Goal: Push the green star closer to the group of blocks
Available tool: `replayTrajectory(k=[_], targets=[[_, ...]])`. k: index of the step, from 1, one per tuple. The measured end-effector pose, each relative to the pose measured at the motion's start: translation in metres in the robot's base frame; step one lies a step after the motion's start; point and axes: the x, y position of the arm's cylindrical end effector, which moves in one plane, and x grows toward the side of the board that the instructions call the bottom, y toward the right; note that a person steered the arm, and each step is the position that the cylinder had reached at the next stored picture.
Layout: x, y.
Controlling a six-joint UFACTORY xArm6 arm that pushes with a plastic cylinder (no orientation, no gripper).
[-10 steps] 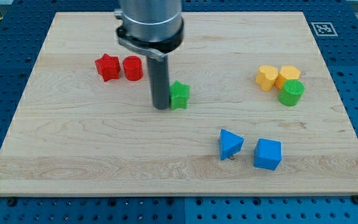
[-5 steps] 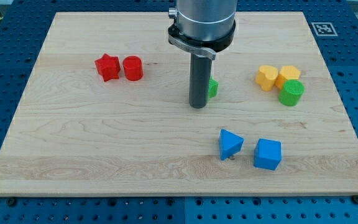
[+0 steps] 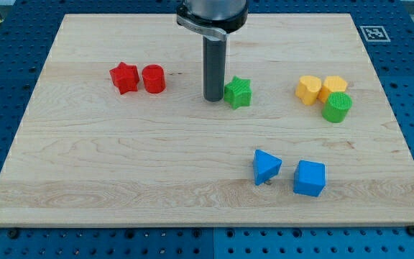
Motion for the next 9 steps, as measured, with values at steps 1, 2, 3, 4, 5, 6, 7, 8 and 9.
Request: replayTrajectory(k=[1, 2, 3, 4, 5, 6, 7, 8, 9], targets=[[0.0, 0.027], [0.0, 0.05], [0.0, 0.061], [-0.021, 0.055], [-0.024, 0.06], [-0.009, 0.065], [0.001, 0.067], [0.005, 0.083], [0.011, 0.106]])
